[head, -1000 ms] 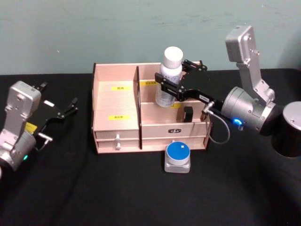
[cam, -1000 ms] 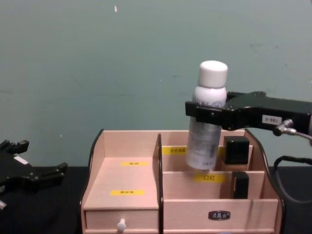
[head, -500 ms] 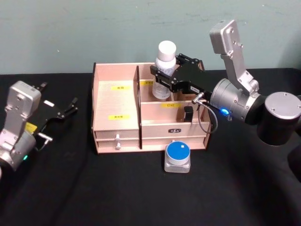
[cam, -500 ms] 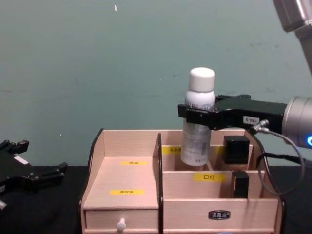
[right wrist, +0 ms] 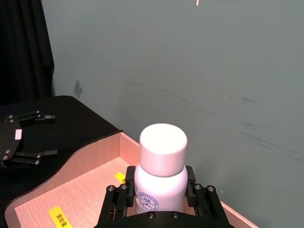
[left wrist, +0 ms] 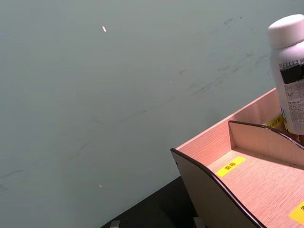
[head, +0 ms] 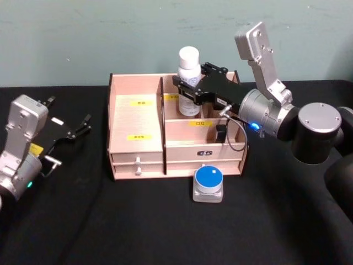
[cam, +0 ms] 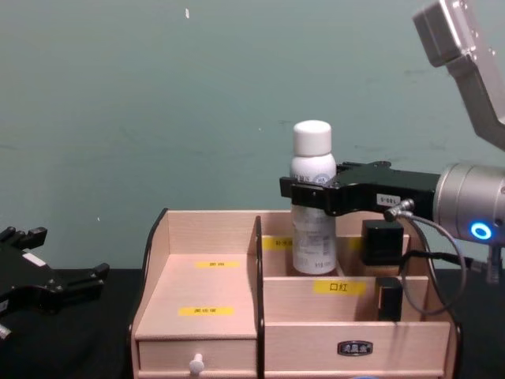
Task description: Pick up the facial cleanser and watermelon frost from the table and place them into the tiered storage box.
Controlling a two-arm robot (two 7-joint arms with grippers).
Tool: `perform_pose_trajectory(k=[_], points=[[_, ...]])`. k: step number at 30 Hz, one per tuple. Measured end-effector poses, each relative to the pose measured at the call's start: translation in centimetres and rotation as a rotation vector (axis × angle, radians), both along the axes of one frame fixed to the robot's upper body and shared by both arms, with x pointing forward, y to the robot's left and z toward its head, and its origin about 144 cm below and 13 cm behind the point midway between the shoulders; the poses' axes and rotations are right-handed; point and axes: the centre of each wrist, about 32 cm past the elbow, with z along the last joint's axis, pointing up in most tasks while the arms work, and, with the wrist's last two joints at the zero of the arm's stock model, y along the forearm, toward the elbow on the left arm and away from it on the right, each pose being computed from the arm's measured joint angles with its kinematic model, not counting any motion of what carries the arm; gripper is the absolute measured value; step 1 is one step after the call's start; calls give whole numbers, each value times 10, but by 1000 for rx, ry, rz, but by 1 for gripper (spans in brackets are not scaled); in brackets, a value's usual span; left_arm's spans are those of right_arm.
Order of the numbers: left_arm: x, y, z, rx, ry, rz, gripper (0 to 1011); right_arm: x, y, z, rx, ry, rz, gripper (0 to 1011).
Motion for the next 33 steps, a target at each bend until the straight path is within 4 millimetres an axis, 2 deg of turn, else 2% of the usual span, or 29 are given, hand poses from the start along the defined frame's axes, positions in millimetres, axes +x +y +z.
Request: perform_pose_trajectory(k=[33], points=[[0, 0, 0, 0, 0, 0, 1001, -6, 1, -18, -21, 48, 4, 602]])
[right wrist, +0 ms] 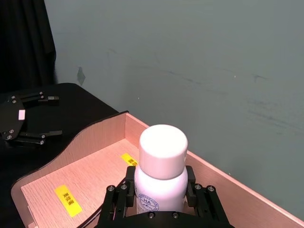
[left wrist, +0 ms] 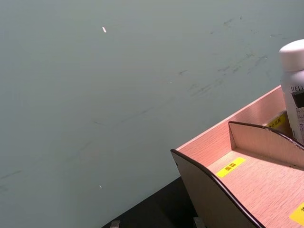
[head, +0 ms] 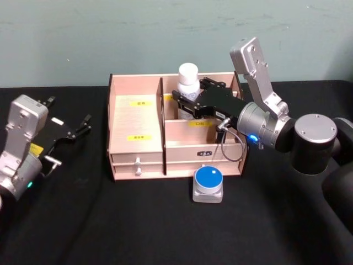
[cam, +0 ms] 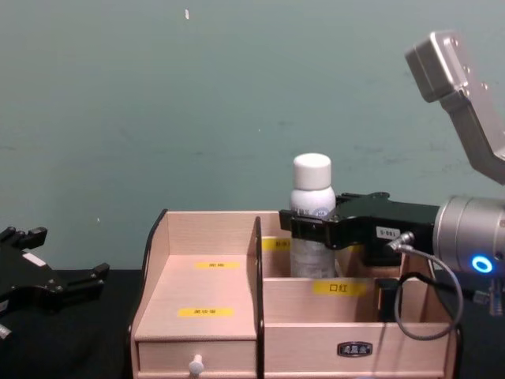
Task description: Pick up the facial cleanser and watermelon frost from the table and place them into the tiered storage box.
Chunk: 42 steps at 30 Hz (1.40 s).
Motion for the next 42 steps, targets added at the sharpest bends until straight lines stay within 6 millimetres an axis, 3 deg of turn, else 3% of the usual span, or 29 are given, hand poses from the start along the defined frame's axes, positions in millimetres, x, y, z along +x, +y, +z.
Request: perform_pose_trajectory(k=[42], points=[[0, 0, 0, 0, 0, 0, 1001, 1, 4, -6, -37, 36, 0, 612]])
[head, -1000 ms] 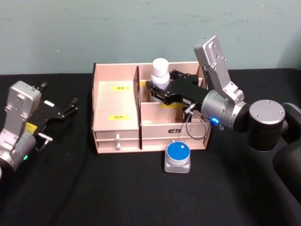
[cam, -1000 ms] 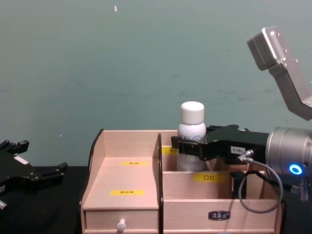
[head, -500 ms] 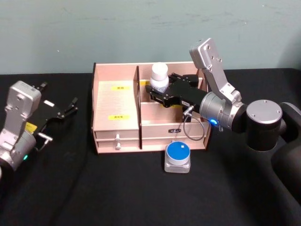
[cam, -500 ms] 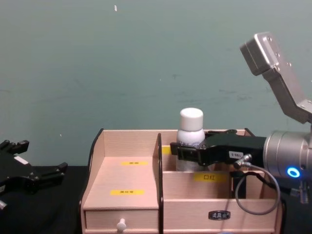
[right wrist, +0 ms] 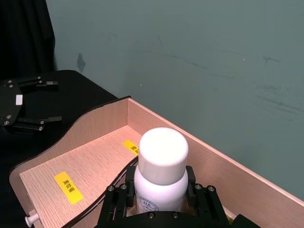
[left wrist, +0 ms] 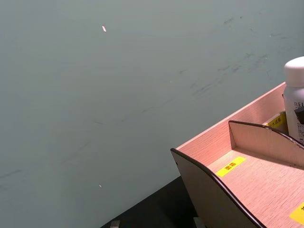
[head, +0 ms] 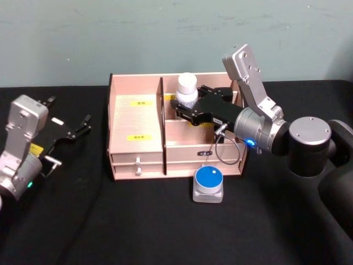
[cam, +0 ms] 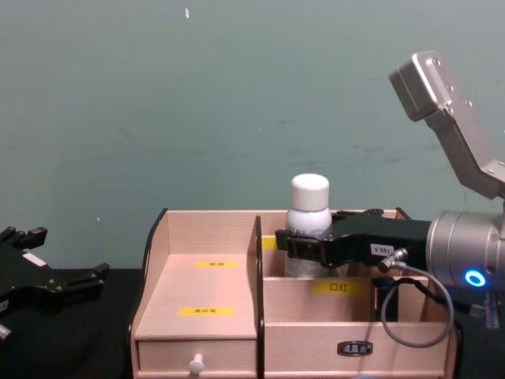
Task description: Pick up the facial cleanser and watermelon frost from the table and place them into the tiered storage box.
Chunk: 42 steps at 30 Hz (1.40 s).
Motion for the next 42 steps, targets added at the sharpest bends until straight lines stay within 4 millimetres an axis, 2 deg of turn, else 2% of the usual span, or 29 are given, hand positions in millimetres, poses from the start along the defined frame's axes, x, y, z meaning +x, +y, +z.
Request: perform_pose_trajectory(k=[5, 6, 10, 11, 15, 22, 30, 37, 42], points=[[0, 0, 0, 0, 0, 0, 1001, 0, 0, 0, 2, -1, 0, 729], [0, 0, 0, 0, 0, 0, 1001, 0, 0, 0, 2, 0, 0, 787], [0, 0, 0, 0, 0, 0, 1001, 0, 0, 0, 2, -1, 0, 850], [0, 0, 0, 0, 0, 0, 1001, 0, 0, 0, 2, -1, 0, 921], [0, 0, 0, 0, 0, 0, 1001, 0, -2, 4, 10, -9, 0, 999], [0, 0, 0, 0, 0, 0, 1001, -4, -8, 19, 13, -36, 2, 1002], [0, 0, 0, 0, 0, 0, 1001, -20, -18, 46, 2, -71, 16, 1002], [0, 0, 0, 0, 0, 0, 1001, -44, -25, 62, -22, -42, 43, 1002], [0, 0, 0, 0, 0, 0, 1001, -71, -33, 67, -44, 22, 50, 1002]])
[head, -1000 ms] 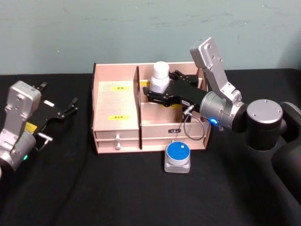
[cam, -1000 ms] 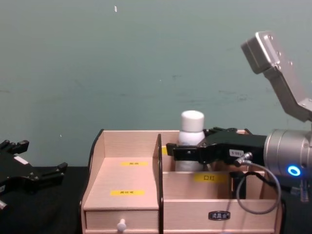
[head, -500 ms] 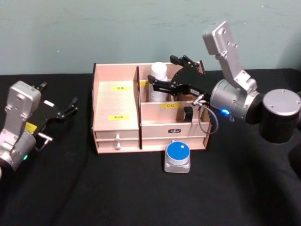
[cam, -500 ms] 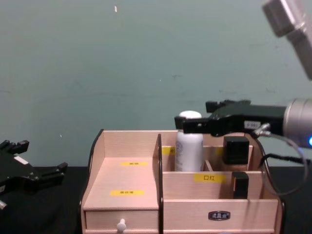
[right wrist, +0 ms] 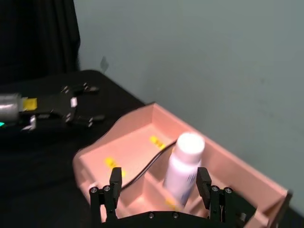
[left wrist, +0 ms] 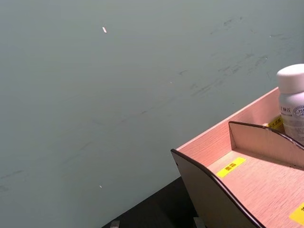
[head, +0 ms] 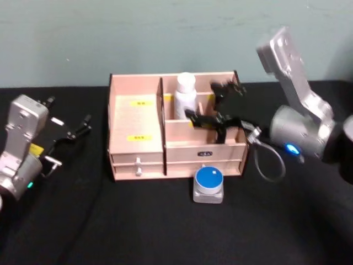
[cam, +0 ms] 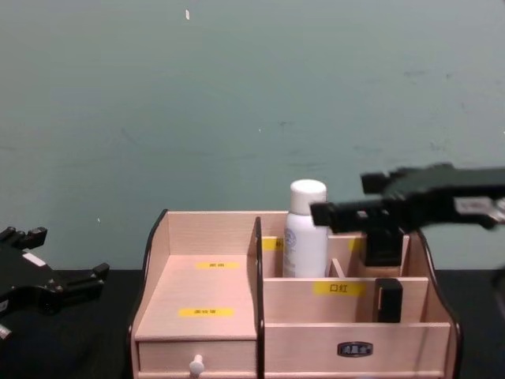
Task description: Pick up the facial cleanser and watermelon frost from the table and place them into the tiered storage box.
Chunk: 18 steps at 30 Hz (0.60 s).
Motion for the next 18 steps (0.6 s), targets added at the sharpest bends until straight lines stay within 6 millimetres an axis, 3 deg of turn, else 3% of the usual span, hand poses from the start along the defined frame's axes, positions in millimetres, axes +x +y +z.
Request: perform_pose_trajectory(k=[11, 18], points=[[0, 0, 0, 0, 0, 0, 1001, -63, -16, -8, -8, 142, -51, 1002], [0, 0, 0, 0, 0, 0, 1001, -93, -17, -16, -25, 196, -76, 1002]])
